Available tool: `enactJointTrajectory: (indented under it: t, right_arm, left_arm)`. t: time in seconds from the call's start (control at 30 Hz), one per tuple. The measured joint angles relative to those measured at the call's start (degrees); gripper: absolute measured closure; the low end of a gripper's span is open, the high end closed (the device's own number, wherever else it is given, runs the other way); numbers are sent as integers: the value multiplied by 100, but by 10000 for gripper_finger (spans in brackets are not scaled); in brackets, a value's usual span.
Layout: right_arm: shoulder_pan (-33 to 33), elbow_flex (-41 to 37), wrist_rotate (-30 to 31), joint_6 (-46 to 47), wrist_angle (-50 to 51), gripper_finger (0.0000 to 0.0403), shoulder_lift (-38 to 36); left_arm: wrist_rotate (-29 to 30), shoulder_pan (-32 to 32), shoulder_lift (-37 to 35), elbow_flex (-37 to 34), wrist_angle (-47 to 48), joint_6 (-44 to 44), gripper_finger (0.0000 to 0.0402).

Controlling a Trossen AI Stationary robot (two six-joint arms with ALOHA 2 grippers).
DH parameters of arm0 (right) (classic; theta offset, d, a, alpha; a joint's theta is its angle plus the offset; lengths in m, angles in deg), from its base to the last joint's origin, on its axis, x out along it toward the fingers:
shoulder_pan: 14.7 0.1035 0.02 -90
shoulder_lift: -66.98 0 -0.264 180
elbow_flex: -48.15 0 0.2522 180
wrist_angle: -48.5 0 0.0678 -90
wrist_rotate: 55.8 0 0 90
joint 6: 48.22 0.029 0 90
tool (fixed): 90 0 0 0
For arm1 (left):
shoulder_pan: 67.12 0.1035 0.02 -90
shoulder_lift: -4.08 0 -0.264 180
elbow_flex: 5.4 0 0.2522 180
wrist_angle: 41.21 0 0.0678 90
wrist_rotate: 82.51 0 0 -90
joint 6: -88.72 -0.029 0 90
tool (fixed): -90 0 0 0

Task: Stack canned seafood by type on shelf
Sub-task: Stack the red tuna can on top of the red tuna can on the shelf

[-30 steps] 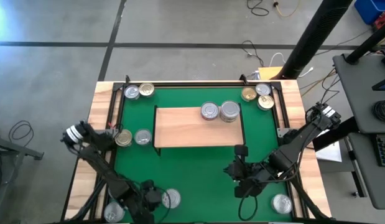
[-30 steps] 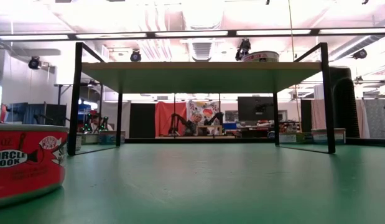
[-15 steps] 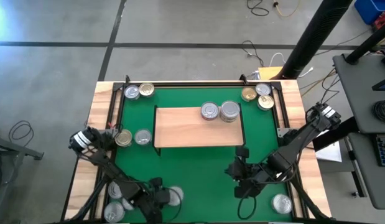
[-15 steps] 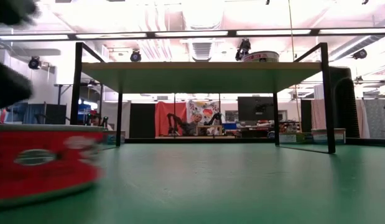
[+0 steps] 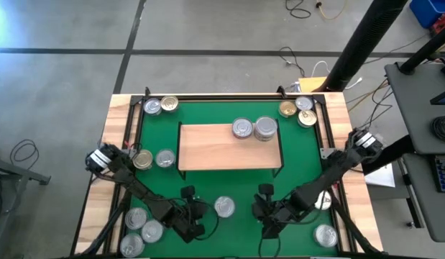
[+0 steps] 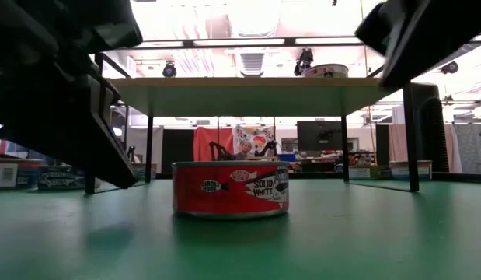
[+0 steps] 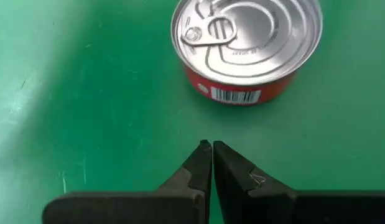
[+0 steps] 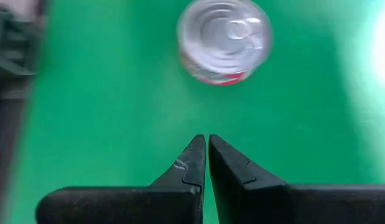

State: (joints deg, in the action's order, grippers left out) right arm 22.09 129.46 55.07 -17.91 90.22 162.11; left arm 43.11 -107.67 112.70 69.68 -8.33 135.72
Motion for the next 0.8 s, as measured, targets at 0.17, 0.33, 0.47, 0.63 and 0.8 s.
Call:
enactJointTrajectory:
  t: [0.17, 0.33, 0.47, 0.63, 0.8]
  right_arm:
    - [-138, 37, 927, 33, -1, 390, 494]
    - [-281, 70, 1570, 628, -55, 390, 1018]
    - [-286, 63, 1824, 920, -449, 390, 1458]
    - [-288, 81, 1743, 854, -1419, 390, 1797]
    - [-276, 300, 1365, 551, -1828, 390, 1879]
  left_arm:
    - [-5, -181, 45, 2, -209, 63, 401]
    - [-9, -346, 301, 2, -400, 93, 401]
    - [173, -447, 490, 15, -483, 165, 401]
    - [665, -454, 775, 17, -944, 122, 402]
    - [1058, -362, 863, 19, -1247, -148, 401]
